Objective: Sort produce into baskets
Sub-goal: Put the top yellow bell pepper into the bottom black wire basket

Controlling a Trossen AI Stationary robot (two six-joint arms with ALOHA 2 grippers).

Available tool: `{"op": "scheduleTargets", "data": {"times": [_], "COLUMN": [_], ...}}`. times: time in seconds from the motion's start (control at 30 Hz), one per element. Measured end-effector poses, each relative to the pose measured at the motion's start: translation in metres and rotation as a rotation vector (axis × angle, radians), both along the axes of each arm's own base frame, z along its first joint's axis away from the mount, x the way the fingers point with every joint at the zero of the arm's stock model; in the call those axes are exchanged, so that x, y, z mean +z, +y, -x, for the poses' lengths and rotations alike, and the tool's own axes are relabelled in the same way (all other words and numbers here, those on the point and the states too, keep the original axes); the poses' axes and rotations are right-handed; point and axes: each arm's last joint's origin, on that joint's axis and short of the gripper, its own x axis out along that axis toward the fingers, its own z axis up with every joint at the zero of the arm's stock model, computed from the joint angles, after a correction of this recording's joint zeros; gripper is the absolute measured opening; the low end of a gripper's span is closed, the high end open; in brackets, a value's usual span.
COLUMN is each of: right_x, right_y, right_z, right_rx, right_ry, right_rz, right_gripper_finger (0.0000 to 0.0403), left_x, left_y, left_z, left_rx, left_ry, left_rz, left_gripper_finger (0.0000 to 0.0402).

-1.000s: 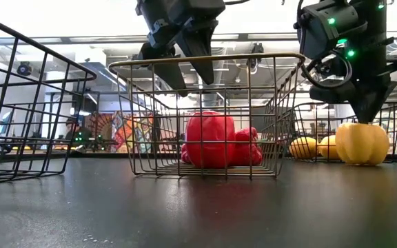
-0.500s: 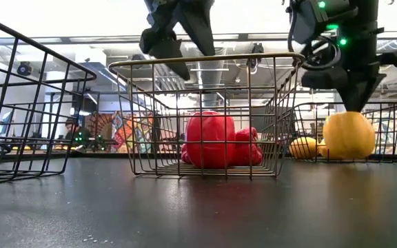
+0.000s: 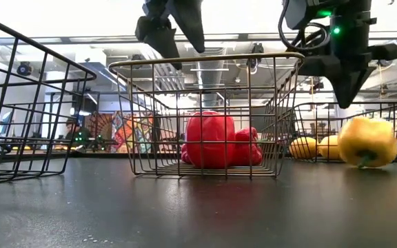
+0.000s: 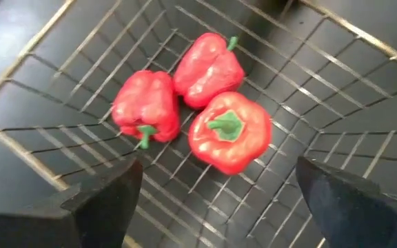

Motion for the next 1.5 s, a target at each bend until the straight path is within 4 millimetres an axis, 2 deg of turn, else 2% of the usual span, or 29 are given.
{"op": "scheduleTargets", "data": {"times": [0.17,0.33,0.63,0.83,0.97,1.27,1.5], "right_x": [0.005,0.011,0.013,0.010,0.006,-0.004,-0.003], "right_y": [0.006,0.024,0.043,0.030,0.022,0.020,0.018], "right_z": [-0.003,-0.004,-0.001,-0.003,-0.002,0.003,0.009], "right_rx": [0.075,0.192,0.364,0.438,0.589,1.170,1.250], "right_ry": [0.014,0.008,0.046,0.088,0.155,0.366,0.447], "right_rz": [-0.117,-0.162,-0.281,-0.255,-0.281,-0.360,-0.383], "right_gripper_finger": [0.0015,0.0051,0.0194,0.0278,0.0318,0.0343,0.0343], "left_x": [0.005,0.004,0.001,0.002,0.002,0.001,0.001], "left_y": [0.002,0.001,0.001,0.001,0.001,0.001,-0.003], "left_z": [0.003,0.004,0.004,0.003,0.003,0.003,0.003], "left_rx": [0.024,0.031,0.040,0.041,0.041,0.045,0.057], "left_ry": [0.020,0.023,0.029,0.007,0.007,0.007,0.002], "left_rz": [-0.041,-0.040,-0.065,-0.062,-0.062,-0.060,-0.049], "left_gripper_finger": [0.0364,0.0364,0.0364,0.0364,0.0364,0.0364,0.0364]}}
